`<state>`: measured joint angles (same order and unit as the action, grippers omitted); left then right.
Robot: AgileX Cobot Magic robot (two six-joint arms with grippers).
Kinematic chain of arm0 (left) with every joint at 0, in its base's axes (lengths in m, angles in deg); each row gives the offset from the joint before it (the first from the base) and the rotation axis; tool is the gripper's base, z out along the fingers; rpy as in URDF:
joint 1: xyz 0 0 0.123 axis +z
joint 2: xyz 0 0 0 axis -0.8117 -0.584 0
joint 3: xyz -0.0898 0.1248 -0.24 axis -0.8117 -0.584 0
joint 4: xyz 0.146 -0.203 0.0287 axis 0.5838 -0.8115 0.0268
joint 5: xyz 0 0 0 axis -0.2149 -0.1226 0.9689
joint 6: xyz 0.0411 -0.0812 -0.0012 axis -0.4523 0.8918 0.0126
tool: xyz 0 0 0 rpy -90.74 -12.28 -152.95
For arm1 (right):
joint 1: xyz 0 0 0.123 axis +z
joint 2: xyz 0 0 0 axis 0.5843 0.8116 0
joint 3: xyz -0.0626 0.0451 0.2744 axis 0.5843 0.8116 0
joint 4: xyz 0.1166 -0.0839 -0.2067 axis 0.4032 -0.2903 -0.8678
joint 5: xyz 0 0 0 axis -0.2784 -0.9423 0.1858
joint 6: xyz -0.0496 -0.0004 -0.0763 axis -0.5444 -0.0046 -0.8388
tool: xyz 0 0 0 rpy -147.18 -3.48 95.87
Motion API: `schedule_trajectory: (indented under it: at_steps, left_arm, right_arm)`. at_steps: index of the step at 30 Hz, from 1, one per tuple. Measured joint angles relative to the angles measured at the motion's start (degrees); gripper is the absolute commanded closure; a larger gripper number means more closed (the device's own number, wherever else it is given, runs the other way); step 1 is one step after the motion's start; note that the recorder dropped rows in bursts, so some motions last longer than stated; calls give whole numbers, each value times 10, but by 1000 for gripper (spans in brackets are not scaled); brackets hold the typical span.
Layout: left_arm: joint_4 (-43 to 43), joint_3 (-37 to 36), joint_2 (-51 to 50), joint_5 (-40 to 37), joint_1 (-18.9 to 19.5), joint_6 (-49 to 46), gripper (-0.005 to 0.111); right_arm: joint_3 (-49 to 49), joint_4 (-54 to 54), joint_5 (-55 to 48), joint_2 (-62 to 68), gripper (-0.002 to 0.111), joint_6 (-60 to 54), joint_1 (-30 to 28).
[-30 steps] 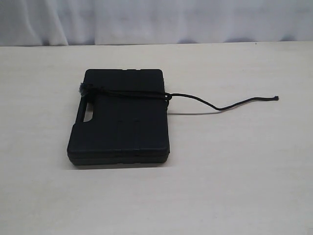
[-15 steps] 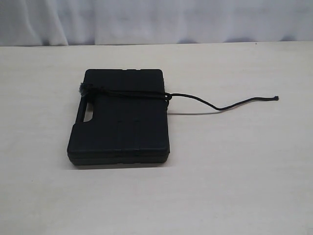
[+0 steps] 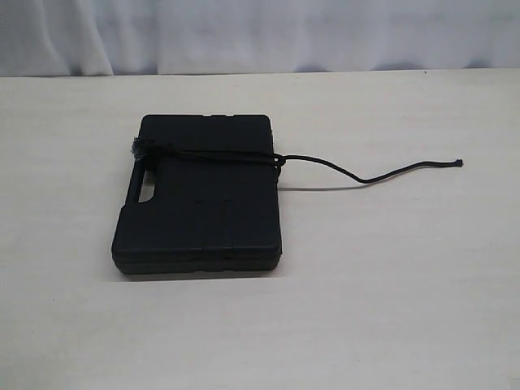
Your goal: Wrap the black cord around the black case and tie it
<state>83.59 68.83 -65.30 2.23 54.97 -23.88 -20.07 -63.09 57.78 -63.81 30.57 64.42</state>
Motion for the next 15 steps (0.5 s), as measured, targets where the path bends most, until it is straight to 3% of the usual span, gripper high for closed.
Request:
schedule_trajectory:
  at_steps: [9, 15]
  left_arm:
    - [0, 0, 0, -88, 0, 0, 107]
    - [0, 0, 0, -103, 0, 0, 107]
  right_arm:
    - [0, 0, 0, 0, 104, 0, 0]
    - [0, 0, 0, 0, 104, 0, 0]
